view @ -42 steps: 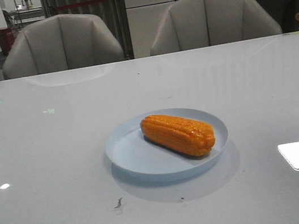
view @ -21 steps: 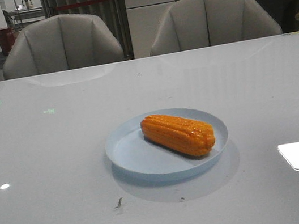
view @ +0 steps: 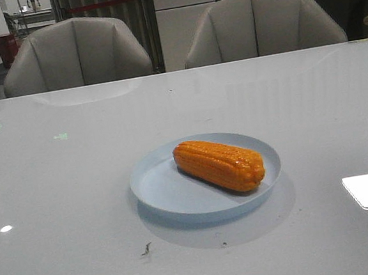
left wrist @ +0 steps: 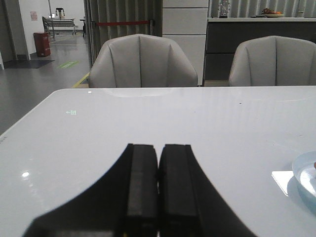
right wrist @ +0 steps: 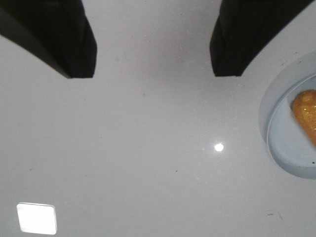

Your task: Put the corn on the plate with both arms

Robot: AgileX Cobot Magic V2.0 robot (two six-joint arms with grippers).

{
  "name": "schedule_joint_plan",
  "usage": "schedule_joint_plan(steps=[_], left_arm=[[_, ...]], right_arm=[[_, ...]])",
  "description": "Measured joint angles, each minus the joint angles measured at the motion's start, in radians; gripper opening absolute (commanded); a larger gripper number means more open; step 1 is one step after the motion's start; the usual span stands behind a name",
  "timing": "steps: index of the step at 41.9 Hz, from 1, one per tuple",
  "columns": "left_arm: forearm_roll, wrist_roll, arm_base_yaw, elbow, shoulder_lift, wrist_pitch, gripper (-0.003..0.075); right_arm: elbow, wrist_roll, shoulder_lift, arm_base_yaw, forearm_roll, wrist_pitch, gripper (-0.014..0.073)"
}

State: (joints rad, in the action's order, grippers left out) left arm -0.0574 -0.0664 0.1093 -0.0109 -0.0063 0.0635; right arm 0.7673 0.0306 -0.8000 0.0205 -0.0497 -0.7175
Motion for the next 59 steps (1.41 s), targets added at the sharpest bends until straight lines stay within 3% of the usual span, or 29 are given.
schedule_joint_plan(steps=[5,8,19,29,34,37,44,50,53,59], left_arm=[[0.000,0.000,0.000,0.000,0.000,0.000,0.0094],[0.000,0.000,0.000,0.000,0.000,0.000,0.0094],[0.000,0.000,0.000,0.000,0.000,0.000,0.0094],[0.000,0.000,0.000,0.000,0.000,0.000,0.0094],[0.000,0.000,0.000,0.000,0.000,0.000,0.0094],[0.000,0.000,0.000,0.000,0.000,0.002,0.0093],[0.000,0.000,0.000,0.000,0.000,0.003,0.0094],[0.000,0.000,0.000,0.000,0.000,0.006,0.0094],[0.000,0.000,0.000,0.000,0.000,0.006,0.0094],[0.000,0.000,0.000,0.000,0.000,0.008,0.0094]], right_arm=[[-0.017,0.000,0.065,0.000,-0.009,0.000,0.0575],[-0.035,0.000,0.131,0.000,0.012,-0.003,0.0515],[-0.091,0.000,0.418,0.000,0.152,-0.004,0.0016],[-0.145,0.000,0.672,0.000,0.168,-0.006,0.0034],[-0.232,0.000,0.786,0.000,0.169,0.085,0.0034],[-0.305,0.000,0.812,0.000,0.170,0.211,0.0034],[-0.526,0.000,0.815,0.000,0.172,0.652,0.0034],[-0.730,0.000,0.815,0.000,0.174,0.865,0.0034],[-0.781,0.000,0.815,0.000,0.176,0.857,0.0034],[-0.794,0.000,0.815,0.000,0.176,0.699,0.0034]])
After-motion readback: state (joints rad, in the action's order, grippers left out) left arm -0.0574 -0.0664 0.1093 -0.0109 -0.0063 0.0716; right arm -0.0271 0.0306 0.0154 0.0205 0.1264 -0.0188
